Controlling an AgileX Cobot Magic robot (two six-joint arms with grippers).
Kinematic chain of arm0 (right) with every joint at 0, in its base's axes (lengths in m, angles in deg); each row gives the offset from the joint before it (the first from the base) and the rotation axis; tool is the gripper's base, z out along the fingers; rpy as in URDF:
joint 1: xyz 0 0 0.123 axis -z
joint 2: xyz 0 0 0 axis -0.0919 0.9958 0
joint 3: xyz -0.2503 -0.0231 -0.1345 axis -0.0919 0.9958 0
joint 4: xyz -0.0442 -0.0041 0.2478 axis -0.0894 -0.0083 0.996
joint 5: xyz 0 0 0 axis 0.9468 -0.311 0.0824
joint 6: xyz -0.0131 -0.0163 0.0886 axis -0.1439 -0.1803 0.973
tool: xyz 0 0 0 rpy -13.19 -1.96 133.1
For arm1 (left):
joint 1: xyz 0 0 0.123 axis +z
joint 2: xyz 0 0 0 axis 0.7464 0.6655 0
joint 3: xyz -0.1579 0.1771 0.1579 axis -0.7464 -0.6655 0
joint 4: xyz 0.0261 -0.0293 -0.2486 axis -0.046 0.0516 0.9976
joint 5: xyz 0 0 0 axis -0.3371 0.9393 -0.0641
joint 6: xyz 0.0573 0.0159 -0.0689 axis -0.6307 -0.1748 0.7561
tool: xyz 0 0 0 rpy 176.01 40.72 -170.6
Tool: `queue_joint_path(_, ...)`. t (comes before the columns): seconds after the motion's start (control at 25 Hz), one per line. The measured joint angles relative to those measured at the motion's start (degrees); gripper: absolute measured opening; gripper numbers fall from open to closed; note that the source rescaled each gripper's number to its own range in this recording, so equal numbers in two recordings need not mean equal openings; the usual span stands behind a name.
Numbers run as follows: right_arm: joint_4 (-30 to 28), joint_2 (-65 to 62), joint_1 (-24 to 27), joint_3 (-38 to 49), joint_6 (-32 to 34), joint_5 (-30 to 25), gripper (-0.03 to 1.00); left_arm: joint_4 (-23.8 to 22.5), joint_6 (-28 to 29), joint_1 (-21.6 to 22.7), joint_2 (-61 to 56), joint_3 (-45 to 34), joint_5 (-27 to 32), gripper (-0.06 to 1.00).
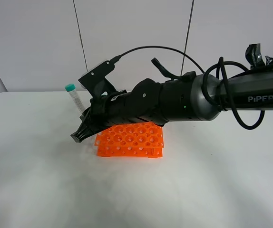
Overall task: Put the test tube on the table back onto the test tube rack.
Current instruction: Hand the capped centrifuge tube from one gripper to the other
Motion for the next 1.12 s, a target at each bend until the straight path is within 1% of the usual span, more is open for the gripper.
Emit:
queue_joint_path(0.12,-1.0,0.0,0.0,0.0,6.5,-3.8,0.01,0.0,0.0,0.0,0.0,0.0,0.0,1.0)
queue_joint_path(0.2,-2.3,0.0,0.0,0.0,12.0,-6.8,0.01,0.0,0.0,0.0,0.0,0.0,0.0,1.0)
queue_joint_path(0.32,-7.5,0.0,-0.1,0.0,21.8,-13.1,0.01,0.0,0.0,0.0,0.0,0.0,0.0,1.0)
queue_joint_path(0.4,-13.7,0.0,-0.5,0.0,29.4,-16.8,0.01,0.0,0.0,0.0,0.0,0.0,0.0,1.0)
queue_joint_path(0.52,-24.0,0.0,-2.2,-0.6,41.1,-23.9,0.01,0.0,0.0,0.0,0.0,0.0,0.0,1.0)
queue_joint_path(0.6,-31.2,-0.1,-4.1,-1.3,45.8,-26.6,0.01,0.0,0.0,0.0,0.0,0.0,0.0,1.0)
queue_joint_path(0.68,-37.1,-0.6,-6.4,-1.6,47.9,-25.7,0.01,0.0,0.0,0.0,0.0,0.0,0.0,1.0)
queue_joint_path(0.72,-39.5,-1.2,-7.6,-1.6,48.3,-24.0,0.01,0.0,0.0,0.0,0.0,0.0,0.0,1.0)
queue_joint_path(0.8,-42.1,-2.2,-9.9,-1.8,48.4,-18.7,0.01,0.0,0.0,0.0,0.0,0.0,0.0,1.0)
queue_joint_path(0.88,-43.4,-3.2,-11.3,-1.8,48.2,-11.0,0.01,0.0,0.0,0.0,0.0,0.0,0.0,1.0)
queue_joint_path(0.96,-43.7,-3.7,-12.2,-1.8,47.1,-5.2,0.01,0.0,0.0,0.0,0.0,0.0,0.0,1.0)
queue_joint_path(1.0,-43.7,-3.8,-12.7,-1.8,46.8,-3.5,0.01,0.0,0.0,0.0,0.0,0.0,0.0,1.0)
queue_joint_path(1.12,-43.9,-3.9,-13.8,-0.6,45.4,-0.8,0.01,0.0,0.0,0.0,0.0,0.0,0.0,1.0)
